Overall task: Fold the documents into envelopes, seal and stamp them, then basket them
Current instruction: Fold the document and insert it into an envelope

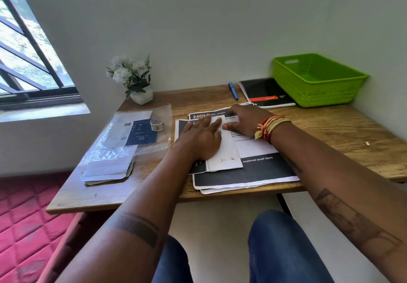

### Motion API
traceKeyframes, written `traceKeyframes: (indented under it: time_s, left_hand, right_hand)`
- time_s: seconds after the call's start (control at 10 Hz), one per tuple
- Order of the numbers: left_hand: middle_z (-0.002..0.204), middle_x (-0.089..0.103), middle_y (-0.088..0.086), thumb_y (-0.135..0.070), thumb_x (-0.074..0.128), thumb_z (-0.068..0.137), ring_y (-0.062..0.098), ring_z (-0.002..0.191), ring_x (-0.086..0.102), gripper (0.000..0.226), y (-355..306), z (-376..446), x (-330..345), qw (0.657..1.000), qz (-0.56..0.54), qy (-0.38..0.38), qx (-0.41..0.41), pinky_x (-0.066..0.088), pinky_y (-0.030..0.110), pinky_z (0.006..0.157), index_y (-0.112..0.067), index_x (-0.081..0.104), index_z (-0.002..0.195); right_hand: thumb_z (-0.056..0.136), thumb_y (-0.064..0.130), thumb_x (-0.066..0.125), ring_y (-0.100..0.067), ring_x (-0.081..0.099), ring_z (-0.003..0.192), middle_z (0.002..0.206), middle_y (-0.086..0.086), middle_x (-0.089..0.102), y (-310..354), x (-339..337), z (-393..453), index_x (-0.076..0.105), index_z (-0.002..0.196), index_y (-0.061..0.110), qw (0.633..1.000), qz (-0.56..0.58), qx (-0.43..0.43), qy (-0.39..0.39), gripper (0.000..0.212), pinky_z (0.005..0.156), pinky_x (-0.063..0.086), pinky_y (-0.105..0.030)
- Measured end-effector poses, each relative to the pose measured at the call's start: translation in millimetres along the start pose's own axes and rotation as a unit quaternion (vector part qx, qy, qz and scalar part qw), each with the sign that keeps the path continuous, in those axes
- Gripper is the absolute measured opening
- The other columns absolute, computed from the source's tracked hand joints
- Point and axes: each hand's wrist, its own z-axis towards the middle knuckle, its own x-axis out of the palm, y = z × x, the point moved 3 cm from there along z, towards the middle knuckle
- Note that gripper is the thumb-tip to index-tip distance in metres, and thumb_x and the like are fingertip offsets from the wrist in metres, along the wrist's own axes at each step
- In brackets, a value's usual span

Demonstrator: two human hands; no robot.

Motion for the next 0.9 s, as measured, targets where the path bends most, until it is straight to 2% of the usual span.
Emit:
traceKeyframes:
  time_s: [0.2,0.4,0.6,0.7,0.8,0.9]
  left_hand:
    - [0.174,-0.002,0.000,-0.046,0.018,0.110,0.018,0.160,-0.004,0.057,-0.1,1.3,0.2,1.000,0.005,0.000,-0.001,-0.004,0.043,0.127,-0.035,0.006,0.165]
    - [0.174,-0.002,0.001,-0.046,0.018,0.110,0.018,0.160,-0.004,0.057,0.2,0.9,-0.1,1.000,0.003,0.000,-0.002,-0.004,0.043,0.128,-0.035,0.006,0.165]
    - [0.174,-0.002,0.000,-0.046,0.018,0.110,0.018,0.160,-0.003,0.057,1.1,1.3,0.4,1.000,0.006,0.002,-0.004,-0.004,0.043,0.127,-0.035,0.006,0.165]
    - [0.174,-0.001,0.000,-0.045,0.019,0.110,0.018,0.160,-0.004,0.057,-0.3,0.9,0.2,1.000,0.005,0.001,-0.004,-0.004,0.042,0.126,-0.035,0.006,0.165]
    - [0.174,-0.001,0.000,-0.045,0.019,0.110,0.018,0.160,-0.004,0.057,-0.1,0.8,0.5,1.000,0.004,0.000,-0.006,-0.004,0.042,0.127,-0.035,0.006,0.165]
    - [0.174,-0.001,0.000,-0.045,0.019,0.110,0.018,0.160,-0.003,0.057,0.3,0.3,0.7,1.000,0.003,-0.003,-0.005,-0.004,0.042,0.127,-0.035,0.007,0.165]
  right_hand:
    - [0.088,0.062,0.063,-0.029,0.051,0.132,0.152,-0.009,0.047,3.3,-3.8,-23.0,0.034,0.151,0.025,0.998,-0.026,0.007,0.050,0.078,0.104,0.041,-0.034]
    - [0.083,0.065,0.068,-0.028,0.050,0.132,0.154,-0.006,0.045,7.7,-2.1,-53.0,0.028,0.151,0.035,0.996,-0.016,0.001,0.090,0.084,0.104,0.042,-0.037]
    - [0.082,0.065,0.068,-0.028,0.050,0.130,0.154,-0.007,0.044,13.0,-2.4,-76.1,0.023,0.153,0.037,0.994,-0.015,-0.011,0.107,0.088,0.098,0.041,-0.035]
    - [0.083,0.064,0.068,-0.024,0.053,0.120,0.146,-0.006,0.050,12.3,-2.0,-81.8,0.023,0.152,0.038,0.994,-0.004,-0.016,0.108,0.086,0.086,0.040,-0.031]
    - [0.082,0.063,0.069,-0.018,0.049,0.104,0.140,-0.007,0.053,13.4,-4.9,-86.1,0.023,0.152,0.038,0.993,-0.001,-0.018,0.116,0.088,0.083,0.038,-0.030]
    - [0.080,0.064,0.071,-0.017,0.049,0.101,0.138,-0.006,0.053,13.6,-4.6,-88.3,0.022,0.153,0.038,0.992,-0.002,-0.025,0.122,0.092,0.081,0.039,-0.029]
